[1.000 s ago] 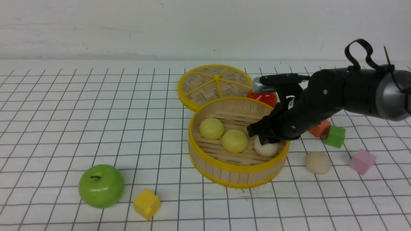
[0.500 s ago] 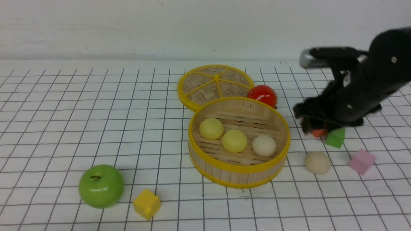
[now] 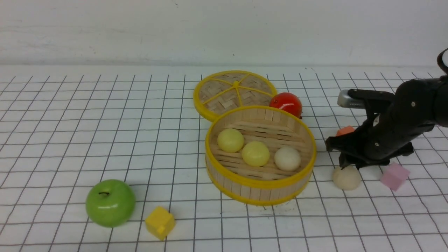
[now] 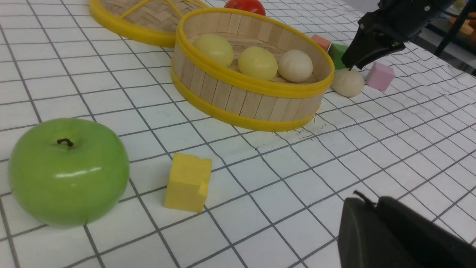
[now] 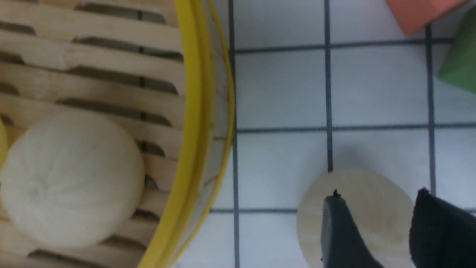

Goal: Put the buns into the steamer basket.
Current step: Use the right arm to grab a steamed stuffed bun

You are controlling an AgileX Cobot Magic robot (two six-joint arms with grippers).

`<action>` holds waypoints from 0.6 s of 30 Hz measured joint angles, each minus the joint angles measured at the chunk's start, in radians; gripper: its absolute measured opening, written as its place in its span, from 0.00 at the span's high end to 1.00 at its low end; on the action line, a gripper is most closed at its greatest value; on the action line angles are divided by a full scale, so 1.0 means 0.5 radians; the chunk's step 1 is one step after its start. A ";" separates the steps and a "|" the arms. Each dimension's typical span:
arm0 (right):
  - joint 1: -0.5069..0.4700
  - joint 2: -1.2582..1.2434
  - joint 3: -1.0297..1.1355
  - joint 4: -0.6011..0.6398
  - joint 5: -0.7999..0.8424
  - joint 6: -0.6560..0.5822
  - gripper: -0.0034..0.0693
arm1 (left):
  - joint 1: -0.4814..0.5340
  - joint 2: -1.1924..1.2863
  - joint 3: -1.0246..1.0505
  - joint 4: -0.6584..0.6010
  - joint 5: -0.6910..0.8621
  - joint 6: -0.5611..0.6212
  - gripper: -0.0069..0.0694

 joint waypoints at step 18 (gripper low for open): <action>0.000 -0.025 -0.002 -0.041 0.025 -0.063 0.94 | 0.000 0.000 0.000 0.000 0.000 0.000 0.82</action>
